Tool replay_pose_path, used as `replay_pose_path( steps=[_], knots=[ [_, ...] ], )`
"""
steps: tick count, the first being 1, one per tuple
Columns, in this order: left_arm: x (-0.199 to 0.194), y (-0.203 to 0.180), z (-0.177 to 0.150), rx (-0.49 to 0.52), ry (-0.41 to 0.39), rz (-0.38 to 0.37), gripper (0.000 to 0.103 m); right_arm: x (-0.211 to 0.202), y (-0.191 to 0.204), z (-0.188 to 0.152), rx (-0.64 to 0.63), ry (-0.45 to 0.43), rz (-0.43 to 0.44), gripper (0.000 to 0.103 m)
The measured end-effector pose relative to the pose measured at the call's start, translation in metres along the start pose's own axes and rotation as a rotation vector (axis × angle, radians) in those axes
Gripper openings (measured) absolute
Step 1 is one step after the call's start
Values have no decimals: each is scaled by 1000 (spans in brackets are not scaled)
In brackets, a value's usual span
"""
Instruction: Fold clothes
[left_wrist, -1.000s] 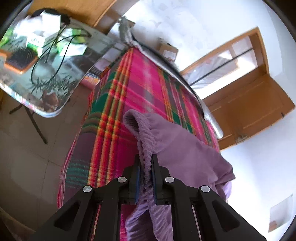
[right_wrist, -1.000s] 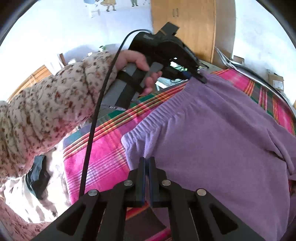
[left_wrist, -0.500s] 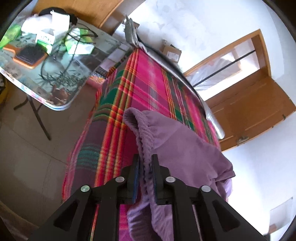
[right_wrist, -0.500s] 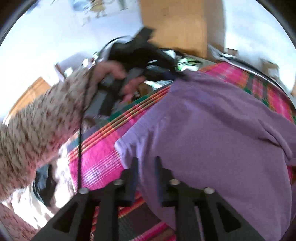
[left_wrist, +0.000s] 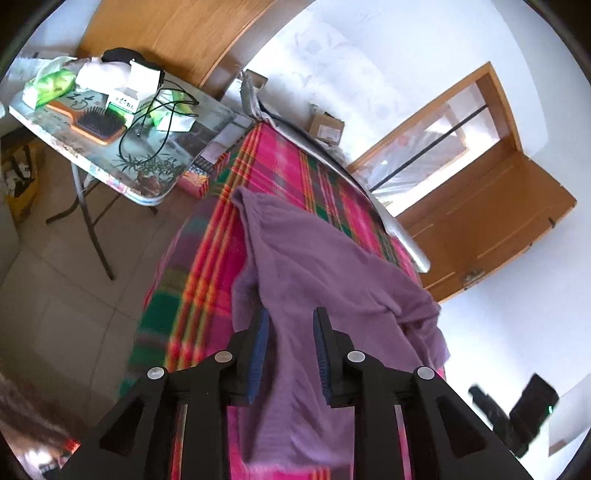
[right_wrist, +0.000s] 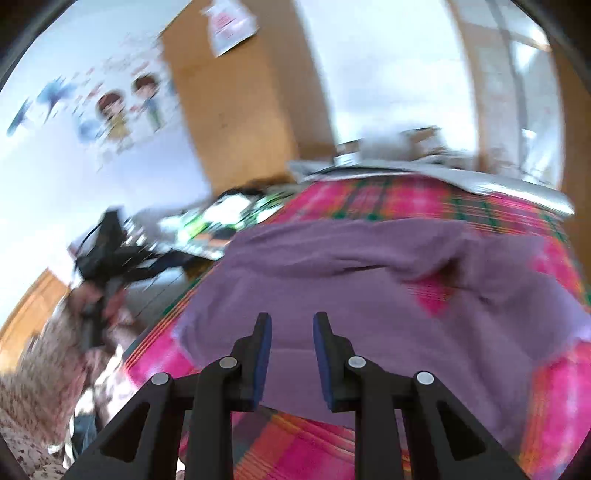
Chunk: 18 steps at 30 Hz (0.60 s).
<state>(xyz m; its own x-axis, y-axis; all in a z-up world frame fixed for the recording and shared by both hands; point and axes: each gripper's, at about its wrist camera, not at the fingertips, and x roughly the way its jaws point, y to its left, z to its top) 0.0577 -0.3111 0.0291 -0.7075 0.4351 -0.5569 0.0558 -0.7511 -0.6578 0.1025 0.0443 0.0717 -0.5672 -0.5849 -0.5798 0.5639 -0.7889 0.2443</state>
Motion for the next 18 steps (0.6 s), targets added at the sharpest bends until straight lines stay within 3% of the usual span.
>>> replay_pose_path(
  steps=[4,10,12,18],
  knots=[
    [-15,-16,-29,22,2,-23,25,-51,-46,-11,89,-67,-143,24],
    [-14,-45,-71,59,22,-71,25,-114,-92,-27,125,-121,-329,25],
    [-4,-54,-85,61,50,-98,25,-120,-108,-37,163,-111,-373,34],
    [39,-85,-125,77,165,-153,29,-89,-155,-66,307,-37,-357,35]
  ],
)
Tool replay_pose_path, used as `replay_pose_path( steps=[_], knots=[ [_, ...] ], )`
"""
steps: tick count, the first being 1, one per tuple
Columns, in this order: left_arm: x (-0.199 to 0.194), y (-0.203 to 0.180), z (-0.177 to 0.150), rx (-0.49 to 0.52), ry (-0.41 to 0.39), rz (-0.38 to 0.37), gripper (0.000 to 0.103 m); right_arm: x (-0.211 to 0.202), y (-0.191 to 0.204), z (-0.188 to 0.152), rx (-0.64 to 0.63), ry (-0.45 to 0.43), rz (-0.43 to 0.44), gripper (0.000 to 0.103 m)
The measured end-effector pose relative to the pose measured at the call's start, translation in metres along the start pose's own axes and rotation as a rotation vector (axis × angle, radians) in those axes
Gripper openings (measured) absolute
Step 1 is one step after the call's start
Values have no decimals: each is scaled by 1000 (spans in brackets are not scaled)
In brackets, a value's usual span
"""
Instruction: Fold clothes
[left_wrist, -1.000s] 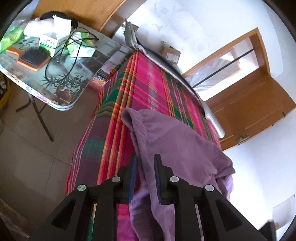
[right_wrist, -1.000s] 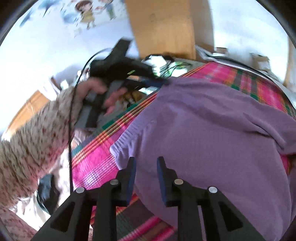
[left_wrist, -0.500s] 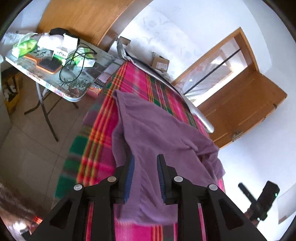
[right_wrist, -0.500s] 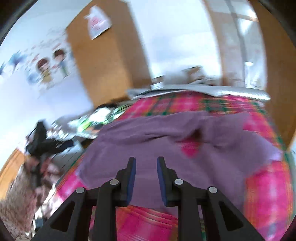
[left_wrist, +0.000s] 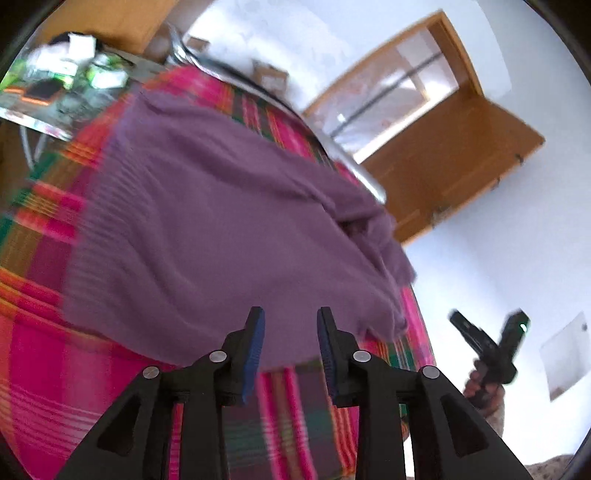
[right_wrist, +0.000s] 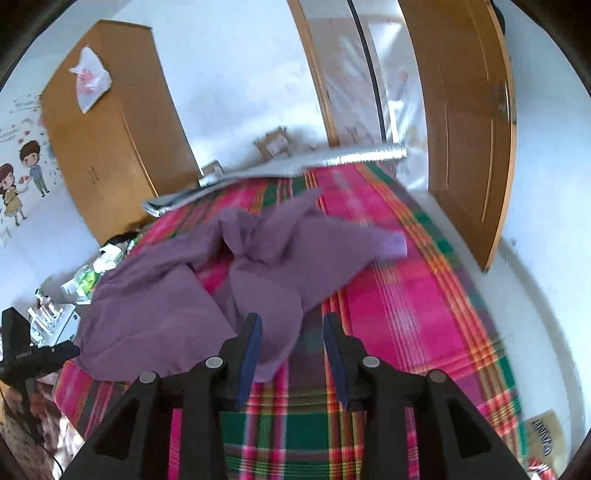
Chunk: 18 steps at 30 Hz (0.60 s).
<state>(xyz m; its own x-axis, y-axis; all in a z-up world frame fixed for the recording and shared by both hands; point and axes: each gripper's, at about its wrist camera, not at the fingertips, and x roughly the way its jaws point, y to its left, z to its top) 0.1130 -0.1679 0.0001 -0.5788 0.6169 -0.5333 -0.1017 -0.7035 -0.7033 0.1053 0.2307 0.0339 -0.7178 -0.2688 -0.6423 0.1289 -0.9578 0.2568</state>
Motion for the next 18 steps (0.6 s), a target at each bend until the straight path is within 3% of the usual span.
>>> replay_pose_path(
  steps=[2,4,8,18],
  knots=[
    [13,-1,-7,-40,38,-41,35,21,-8,-1,36,32,9,35],
    [21,-2,-12,-59,57,-27,41,38,-20,3,77,43,23,36],
    [25,-2,-17,-78,56,22,43,61,-36,16,124,22,29,40],
    [49,8,-16,-210,51,-17,44,122,-69,36,204,91,47,42]
  ],
)
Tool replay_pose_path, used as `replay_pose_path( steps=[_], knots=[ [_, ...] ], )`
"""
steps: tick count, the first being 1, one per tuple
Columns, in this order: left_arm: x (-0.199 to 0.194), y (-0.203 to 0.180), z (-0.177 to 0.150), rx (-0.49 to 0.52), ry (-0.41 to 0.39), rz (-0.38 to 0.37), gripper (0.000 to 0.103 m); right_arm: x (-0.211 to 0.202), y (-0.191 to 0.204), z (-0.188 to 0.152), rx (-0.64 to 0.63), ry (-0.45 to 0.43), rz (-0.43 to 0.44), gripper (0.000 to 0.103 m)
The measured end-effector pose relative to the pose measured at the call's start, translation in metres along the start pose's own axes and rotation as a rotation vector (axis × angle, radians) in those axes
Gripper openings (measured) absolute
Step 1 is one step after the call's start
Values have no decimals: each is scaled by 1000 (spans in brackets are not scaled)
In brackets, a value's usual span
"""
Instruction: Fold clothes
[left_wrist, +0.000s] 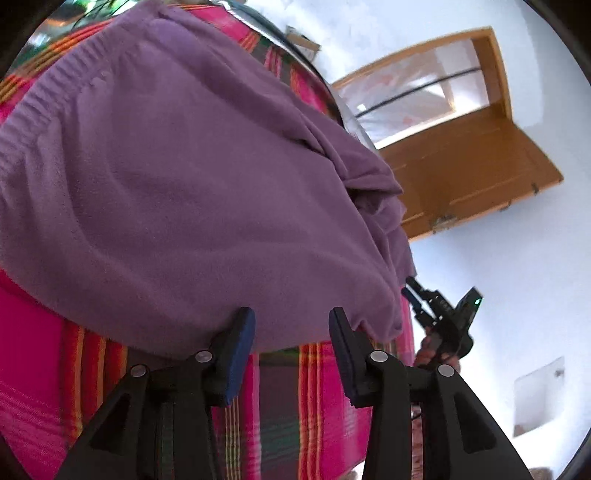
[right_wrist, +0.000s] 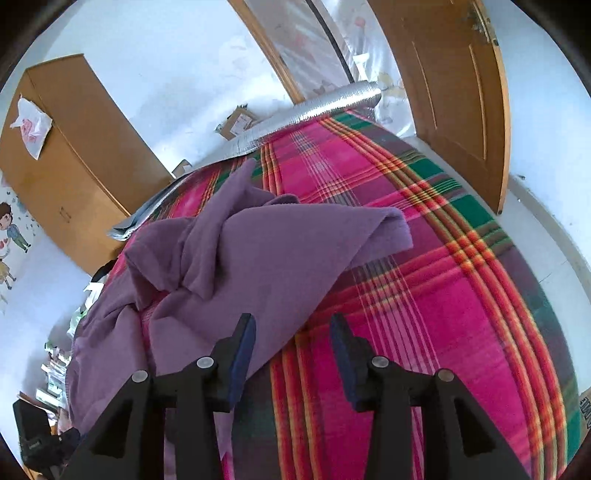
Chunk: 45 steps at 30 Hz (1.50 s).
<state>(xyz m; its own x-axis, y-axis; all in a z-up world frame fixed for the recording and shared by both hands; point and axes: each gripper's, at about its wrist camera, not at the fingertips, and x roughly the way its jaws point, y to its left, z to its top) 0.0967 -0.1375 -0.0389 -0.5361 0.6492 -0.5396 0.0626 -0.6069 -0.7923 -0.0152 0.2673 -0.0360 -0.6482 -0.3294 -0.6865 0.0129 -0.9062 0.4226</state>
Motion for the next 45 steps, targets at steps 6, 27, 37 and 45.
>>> replay_pose_path(
  steps=[6,27,37,45],
  knots=[
    [-2,3,5,-33,-32,-3,44,17,-2,2,14,24,75,37],
    [-21,8,17,-60,-142,117,43,-52,-18,9,16,-158,23,3],
    [-84,32,-3,-134,-315,284,43,-48,-28,-2,65,-146,0,3],
    [-96,57,-5,-269,-377,228,44,-63,-23,-3,47,-170,-31,3]
  ],
)
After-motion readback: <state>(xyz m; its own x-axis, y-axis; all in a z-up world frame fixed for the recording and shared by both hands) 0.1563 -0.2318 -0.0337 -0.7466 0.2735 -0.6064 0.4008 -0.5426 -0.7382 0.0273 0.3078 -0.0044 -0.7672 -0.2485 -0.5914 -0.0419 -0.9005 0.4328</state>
